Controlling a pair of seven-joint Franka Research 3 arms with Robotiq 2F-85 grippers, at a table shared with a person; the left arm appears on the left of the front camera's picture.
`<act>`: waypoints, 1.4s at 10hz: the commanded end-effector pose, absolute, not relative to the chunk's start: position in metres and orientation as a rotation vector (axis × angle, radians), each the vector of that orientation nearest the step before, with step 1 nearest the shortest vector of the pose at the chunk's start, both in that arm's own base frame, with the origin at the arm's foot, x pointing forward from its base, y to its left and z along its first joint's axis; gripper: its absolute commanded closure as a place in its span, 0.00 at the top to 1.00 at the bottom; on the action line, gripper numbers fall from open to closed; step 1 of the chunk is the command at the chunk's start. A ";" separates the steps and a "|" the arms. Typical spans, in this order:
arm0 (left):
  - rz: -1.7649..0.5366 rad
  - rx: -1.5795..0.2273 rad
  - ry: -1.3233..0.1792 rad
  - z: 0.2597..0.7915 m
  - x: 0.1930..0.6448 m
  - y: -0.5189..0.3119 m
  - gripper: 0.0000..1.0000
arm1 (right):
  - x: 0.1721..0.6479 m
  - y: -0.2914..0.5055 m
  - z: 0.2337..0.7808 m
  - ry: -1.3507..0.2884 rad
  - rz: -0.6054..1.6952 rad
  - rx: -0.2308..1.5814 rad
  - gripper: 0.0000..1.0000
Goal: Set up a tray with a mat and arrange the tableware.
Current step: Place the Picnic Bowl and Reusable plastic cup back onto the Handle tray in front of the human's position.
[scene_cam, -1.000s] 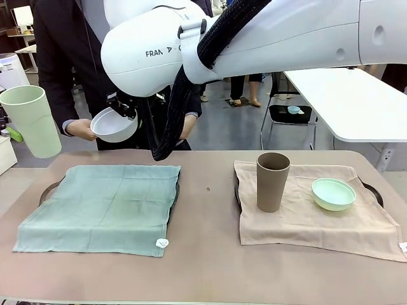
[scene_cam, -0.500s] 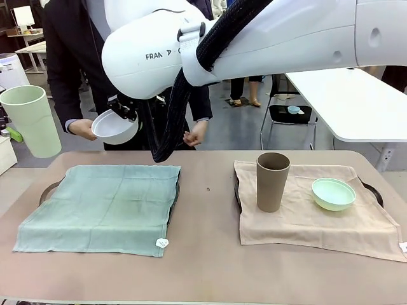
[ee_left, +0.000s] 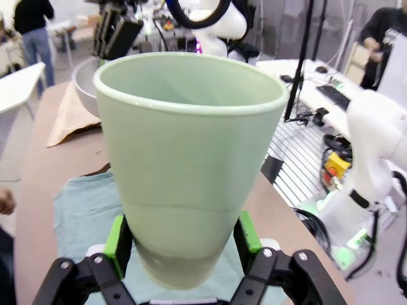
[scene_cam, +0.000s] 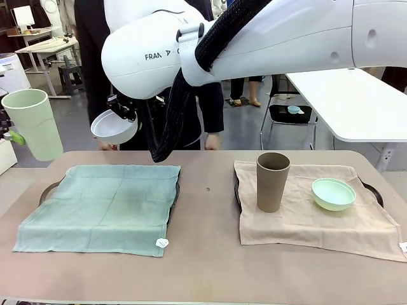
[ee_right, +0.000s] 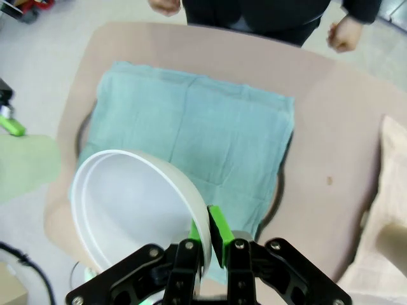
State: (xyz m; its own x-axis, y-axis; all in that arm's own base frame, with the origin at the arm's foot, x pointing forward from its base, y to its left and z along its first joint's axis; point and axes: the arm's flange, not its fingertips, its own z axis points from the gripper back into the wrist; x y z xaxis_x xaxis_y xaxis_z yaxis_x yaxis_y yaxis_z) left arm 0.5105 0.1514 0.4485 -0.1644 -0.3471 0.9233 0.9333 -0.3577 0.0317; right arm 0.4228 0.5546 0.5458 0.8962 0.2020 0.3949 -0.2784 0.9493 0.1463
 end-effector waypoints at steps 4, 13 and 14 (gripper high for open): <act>-1.796 -1.246 -0.817 0.374 0.545 0.138 0.81 | 0.460 0.549 0.474 -0.295 0.286 0.252 0.07; -1.734 -1.294 -0.763 0.298 0.567 0.124 0.81 | 0.487 0.549 0.384 -0.174 0.295 0.212 0.07; -1.748 -1.297 -0.762 0.290 0.569 0.121 0.81 | 0.488 0.551 0.376 -0.179 0.305 0.219 0.07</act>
State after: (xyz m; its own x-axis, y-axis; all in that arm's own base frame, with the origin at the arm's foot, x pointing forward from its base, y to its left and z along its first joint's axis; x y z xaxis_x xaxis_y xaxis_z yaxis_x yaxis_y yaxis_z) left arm 0.5602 0.1231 0.2909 -0.1212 -0.2507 0.9605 0.8818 -0.4714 -0.0117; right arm 0.4872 0.5504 0.3766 0.9447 0.2566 0.2042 -0.2889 0.9460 0.1474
